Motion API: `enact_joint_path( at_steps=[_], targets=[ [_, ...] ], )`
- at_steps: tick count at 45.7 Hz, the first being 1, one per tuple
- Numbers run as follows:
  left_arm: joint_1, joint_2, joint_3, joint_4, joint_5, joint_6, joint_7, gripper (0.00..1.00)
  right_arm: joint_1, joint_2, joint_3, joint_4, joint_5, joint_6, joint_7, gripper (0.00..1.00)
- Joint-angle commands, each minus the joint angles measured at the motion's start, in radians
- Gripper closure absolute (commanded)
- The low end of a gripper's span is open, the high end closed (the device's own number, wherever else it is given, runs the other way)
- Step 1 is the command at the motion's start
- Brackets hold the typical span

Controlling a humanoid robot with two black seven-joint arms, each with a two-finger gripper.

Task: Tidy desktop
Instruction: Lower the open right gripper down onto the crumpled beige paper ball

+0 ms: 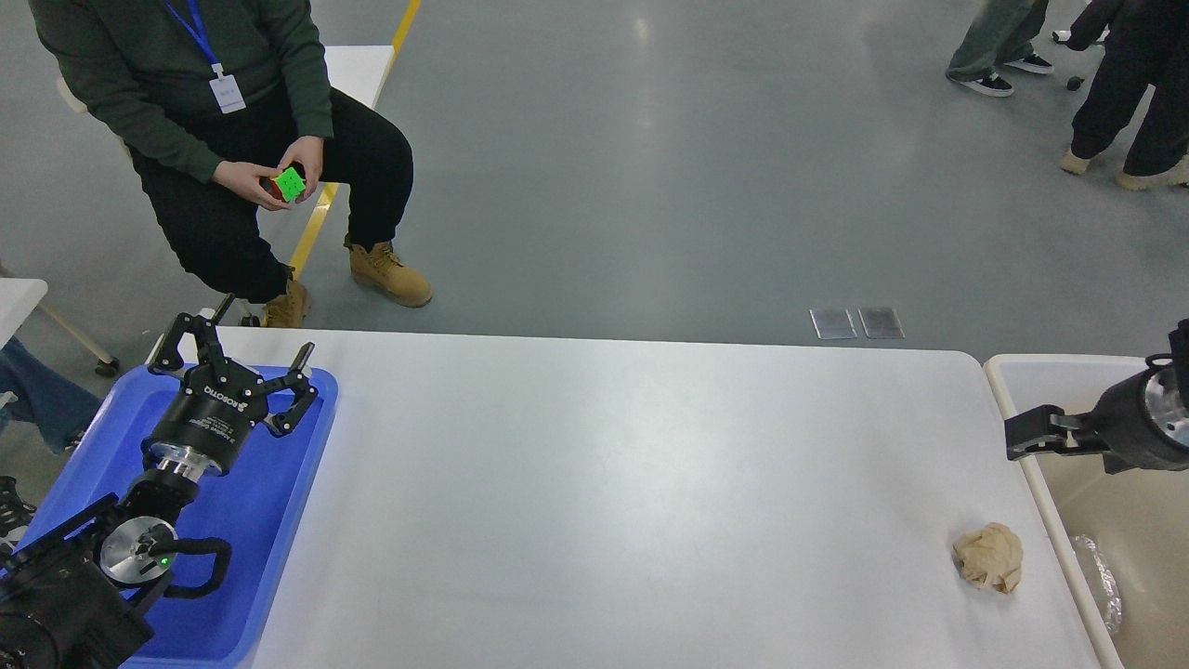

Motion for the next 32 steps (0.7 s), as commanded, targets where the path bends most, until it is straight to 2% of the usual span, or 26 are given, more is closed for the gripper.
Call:
enact_joint_path(
  at_steps=[1, 32],
  targets=[
    [0.0, 0.0, 0.0, 0.0, 0.0, 0.0, 0.0, 0.01, -0.1, 0.061, 0.018, -0.011, -0.027, -0.045, -0.009, 0.0],
    [0.0, 0.0, 0.0, 0.0, 0.0, 0.0, 0.0, 0.01, -0.39, 0.094, 0.155, -0.195, -0.017, -0.154, -0.009, 0.0]
  ],
)
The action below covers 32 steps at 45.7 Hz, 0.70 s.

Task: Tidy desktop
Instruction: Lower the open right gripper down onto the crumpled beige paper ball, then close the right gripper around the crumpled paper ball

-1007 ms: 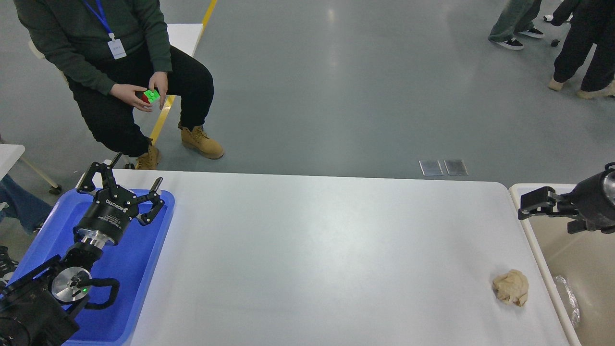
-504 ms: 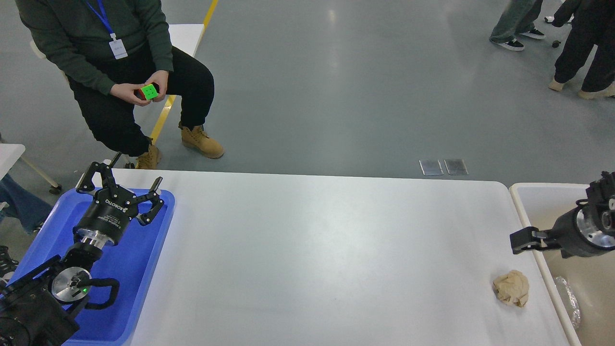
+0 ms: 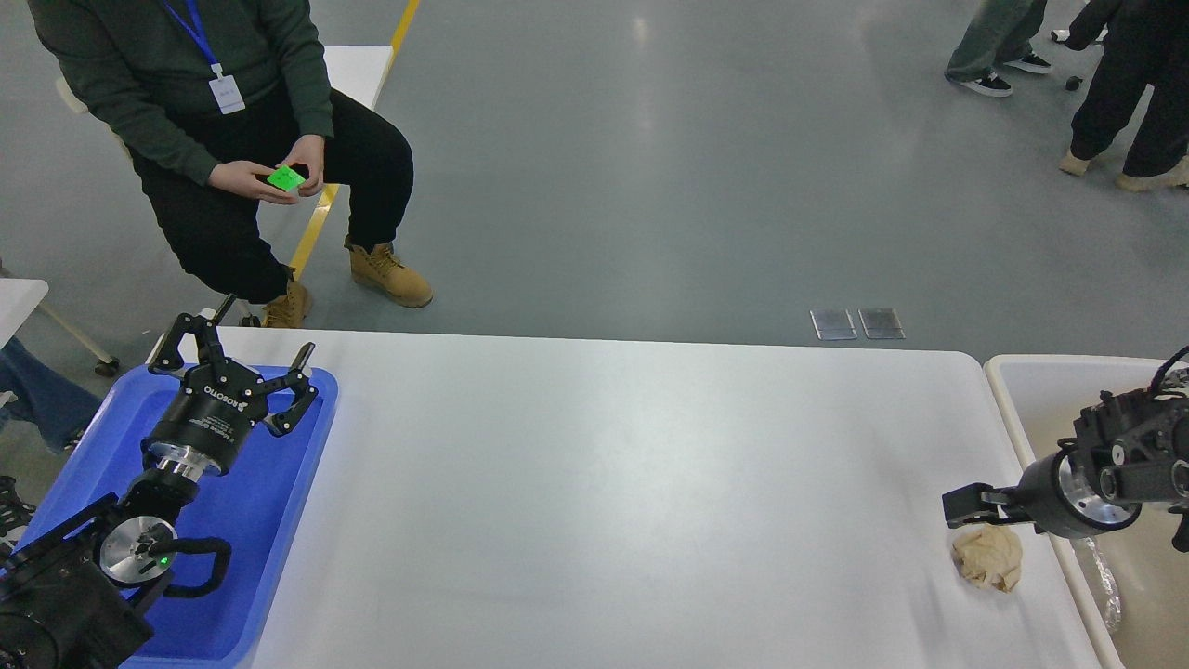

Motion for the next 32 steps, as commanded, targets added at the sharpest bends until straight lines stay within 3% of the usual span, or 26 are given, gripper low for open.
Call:
enact_joint_path(
  at_steps=[1, 32],
  targets=[
    [0.0, 0.0, 0.0, 0.0, 0.0, 0.0, 0.0, 0.01, -0.101, 0.005, 0.026, -0.082, 0.001, -0.044, 0.0, 0.0],
    [0.0, 0.0, 0.0, 0.0, 0.0, 0.0, 0.0, 0.01, -0.192, 0.005, 0.034, -0.088, 0.008, -0.167, 0.001, 0.0]
  ],
)
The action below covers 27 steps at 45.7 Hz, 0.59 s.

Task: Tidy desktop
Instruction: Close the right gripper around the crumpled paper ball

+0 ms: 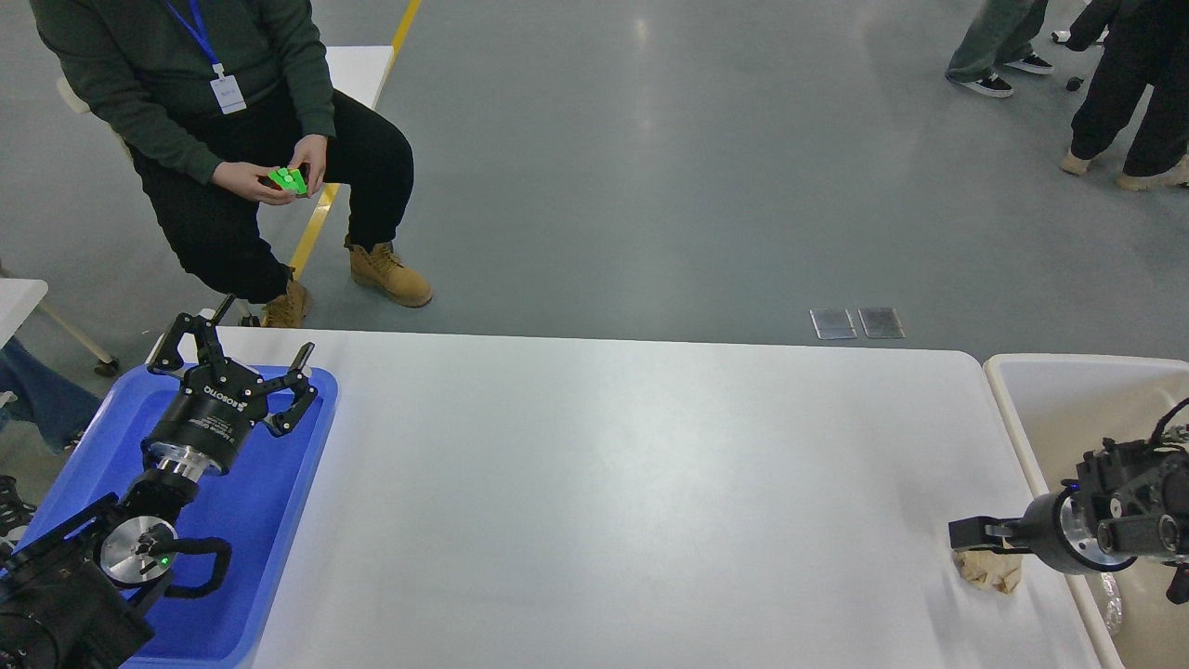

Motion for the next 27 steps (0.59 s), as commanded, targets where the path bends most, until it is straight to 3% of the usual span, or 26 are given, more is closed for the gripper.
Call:
enact_joint_path(
  at_steps=[1, 27],
  targets=[
    [0.0, 0.0, 0.0, 0.0, 0.0, 0.0, 0.0, 0.01, -0.036, 0.0, 0.002, -0.004, 0.002, -0.053, 0.0, 0.0],
    [0.0, 0.0, 0.0, 0.0, 0.0, 0.0, 0.0, 0.01, -0.144, 0.002, 0.071, -0.046, 0.004, -0.168, 0.0, 0.01]
  ],
)
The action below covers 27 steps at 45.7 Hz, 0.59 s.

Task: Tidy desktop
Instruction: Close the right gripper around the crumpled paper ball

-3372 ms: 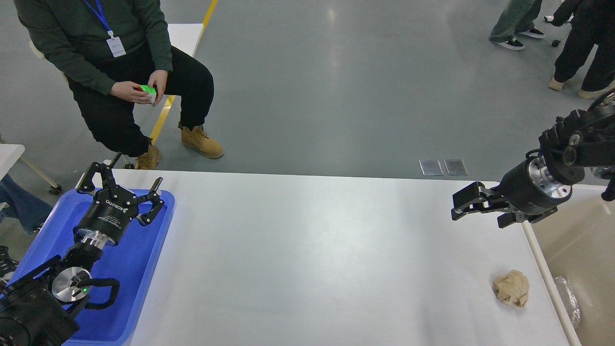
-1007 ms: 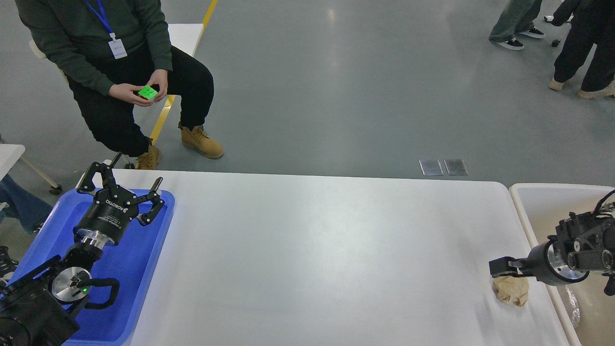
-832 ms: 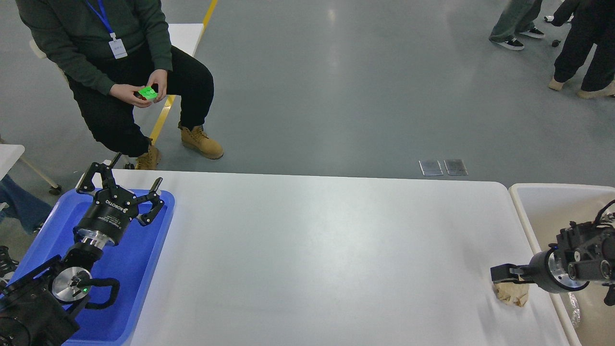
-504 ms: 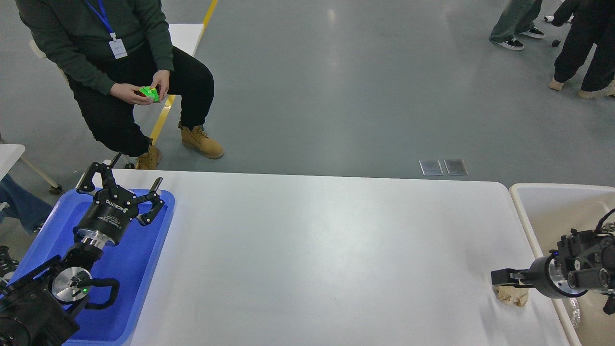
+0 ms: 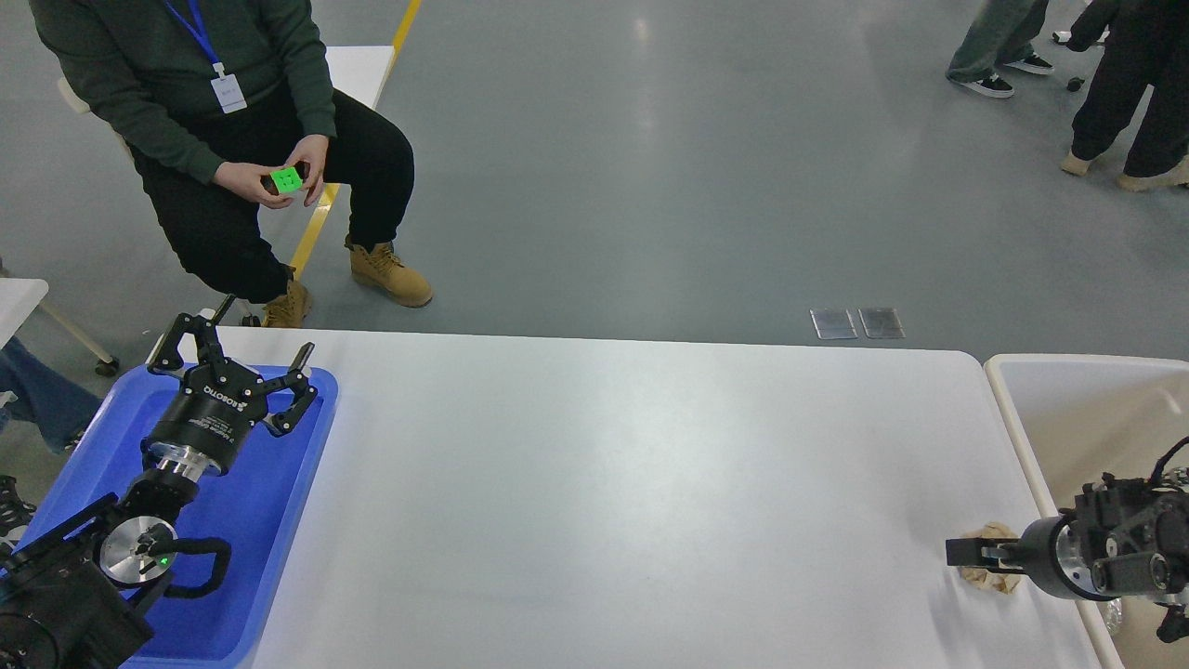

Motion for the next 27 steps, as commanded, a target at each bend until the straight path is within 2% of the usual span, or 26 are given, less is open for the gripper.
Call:
enact_joint_path(
  at_steps=[1, 5, 7, 15, 19, 23, 27],
  targets=[
    [0.0, 0.0, 0.0, 0.0, 0.0, 0.0, 0.0, 0.01, -0.03, 0.001, 0.021, -0.008, -0.001, -0.054, 0.0, 0.01],
    [0.0, 0.0, 0.0, 0.0, 0.0, 0.0, 0.0, 0.01, -0.03, 0.001, 0.021, -0.008, 0.001, -0.069, 0.0, 0.02],
    [0.0, 0.0, 0.0, 0.0, 0.0, 0.0, 0.0, 0.01, -0.031, 0.001, 0.021, -0.008, 0.001, -0.083, 0.003, 0.06],
    [0.0, 0.0, 0.0, 0.0, 0.0, 0.0, 0.0, 0.01, -0.039, 0.009, 0.013, -0.004, -0.009, -0.121, 0.005, 0.43],
    [0.0, 0.0, 0.0, 0.0, 0.0, 0.0, 0.0, 0.01, -0.04, 0.021, -0.001, 0.004, -0.018, -0.118, 0.008, 0.76],
    [0.0, 0.0, 0.0, 0.0, 0.0, 0.0, 0.0, 0.01, -0.04, 0.024, -0.03, 0.007, -0.015, -0.112, 0.009, 1.0],
    [-0.001, 0.0, 0.0, 0.0, 0.0, 0.0, 0.0, 0.01, -0.039, 0.034, -0.048, 0.007, -0.016, -0.112, 0.011, 1.0]
  ],
)
